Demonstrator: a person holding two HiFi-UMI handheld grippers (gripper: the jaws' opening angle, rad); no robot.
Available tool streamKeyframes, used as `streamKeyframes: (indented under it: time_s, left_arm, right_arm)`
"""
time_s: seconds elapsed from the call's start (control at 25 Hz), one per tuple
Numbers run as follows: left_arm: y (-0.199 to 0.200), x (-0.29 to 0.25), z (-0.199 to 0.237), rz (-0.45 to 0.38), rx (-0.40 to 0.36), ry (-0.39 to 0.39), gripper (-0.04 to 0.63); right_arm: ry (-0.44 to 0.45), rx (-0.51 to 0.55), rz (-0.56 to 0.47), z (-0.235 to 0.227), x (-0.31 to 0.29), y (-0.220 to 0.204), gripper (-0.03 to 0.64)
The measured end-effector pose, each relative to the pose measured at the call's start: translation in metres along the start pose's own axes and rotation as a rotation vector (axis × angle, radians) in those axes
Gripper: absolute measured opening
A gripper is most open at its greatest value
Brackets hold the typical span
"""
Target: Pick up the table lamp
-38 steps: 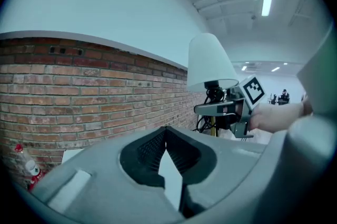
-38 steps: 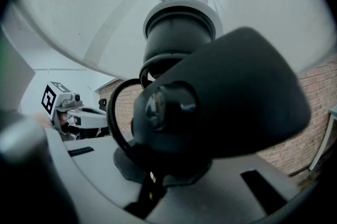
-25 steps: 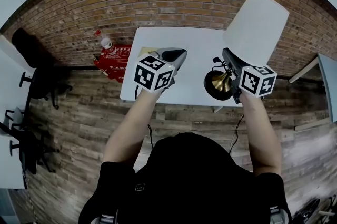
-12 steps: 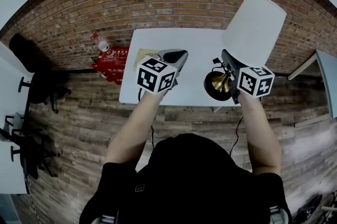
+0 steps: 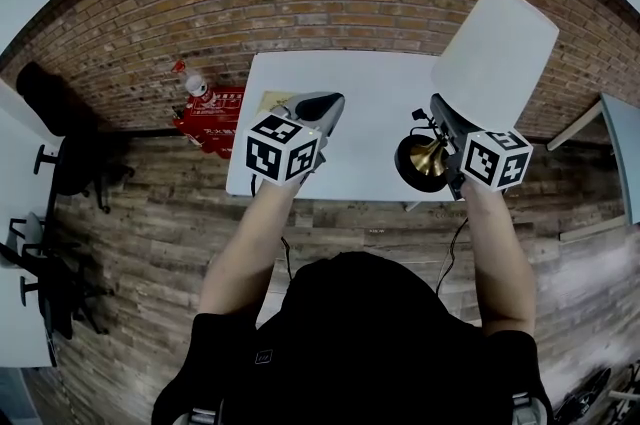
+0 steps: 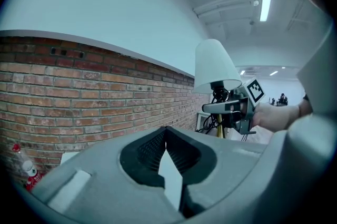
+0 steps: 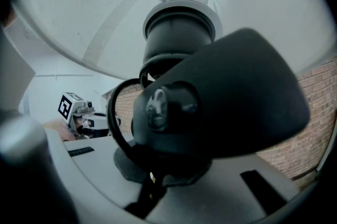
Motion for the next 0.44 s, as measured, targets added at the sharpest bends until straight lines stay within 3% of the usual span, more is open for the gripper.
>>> streamKeyframes:
  time_s: [0.44]
  left_arm:
    - [-0.006, 0.009, 0.027, -0.011, 0.02, 0.043, 0.008]
  right_arm:
    - [-0.029, 0.02, 0.003, -0.006, -0.003, 0.002, 0.02]
Point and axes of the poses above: the fingertips, and each gripper's own axes: x backward along the fingers, z to its left, y out of its top, the point moved 5 cm from there along x, backward along the fingers, and after that the axes turned 15 degrees about -x, right-handed, at the moved point
